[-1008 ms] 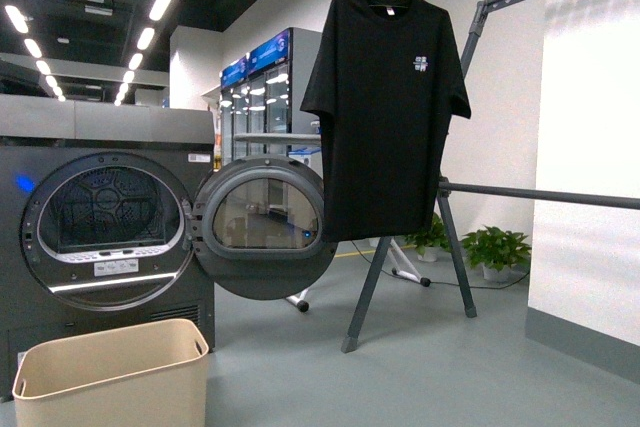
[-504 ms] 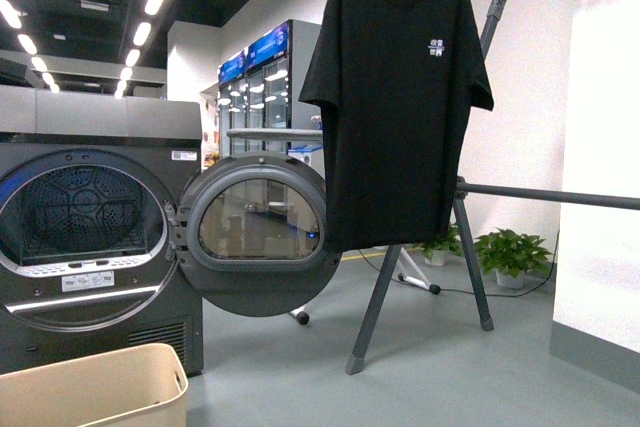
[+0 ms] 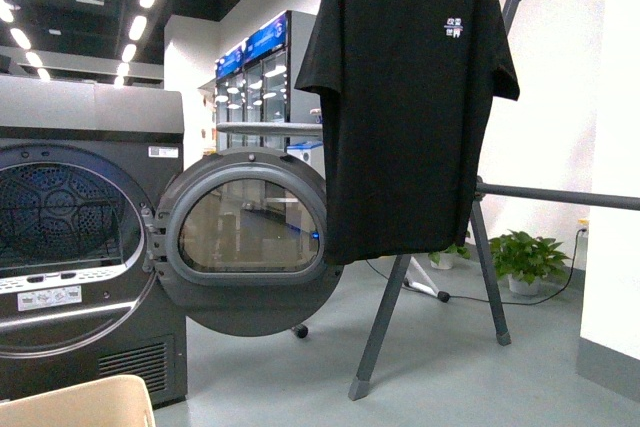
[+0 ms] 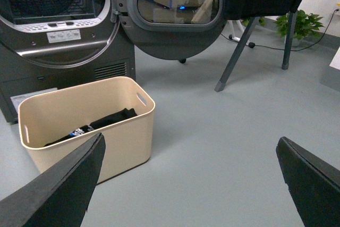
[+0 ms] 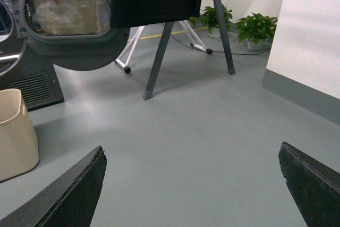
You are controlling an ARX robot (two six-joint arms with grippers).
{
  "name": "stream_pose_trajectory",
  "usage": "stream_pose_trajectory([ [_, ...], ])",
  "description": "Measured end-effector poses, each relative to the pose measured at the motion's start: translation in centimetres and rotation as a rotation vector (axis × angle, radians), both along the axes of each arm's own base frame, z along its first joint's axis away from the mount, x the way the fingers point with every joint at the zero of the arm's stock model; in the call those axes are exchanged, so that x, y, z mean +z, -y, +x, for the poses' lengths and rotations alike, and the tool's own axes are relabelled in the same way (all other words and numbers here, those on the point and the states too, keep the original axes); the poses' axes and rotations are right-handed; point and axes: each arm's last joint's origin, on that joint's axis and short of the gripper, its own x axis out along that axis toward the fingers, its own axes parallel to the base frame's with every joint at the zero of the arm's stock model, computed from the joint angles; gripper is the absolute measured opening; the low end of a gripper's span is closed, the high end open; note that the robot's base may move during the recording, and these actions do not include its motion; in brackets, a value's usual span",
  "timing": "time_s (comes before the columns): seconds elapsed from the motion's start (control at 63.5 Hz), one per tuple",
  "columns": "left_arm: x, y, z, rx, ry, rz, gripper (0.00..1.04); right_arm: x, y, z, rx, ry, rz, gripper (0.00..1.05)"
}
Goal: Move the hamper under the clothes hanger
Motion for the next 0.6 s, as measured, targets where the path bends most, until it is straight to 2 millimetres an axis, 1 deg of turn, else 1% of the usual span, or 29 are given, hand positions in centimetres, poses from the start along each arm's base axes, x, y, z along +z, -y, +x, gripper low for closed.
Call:
stream_pose_trajectory([
  [0.598,0.00,0.00,0.00,0.002,0.000,0.000,0.98,0.01,0.00,0.00,0.001,0.001,0.000,0.97],
])
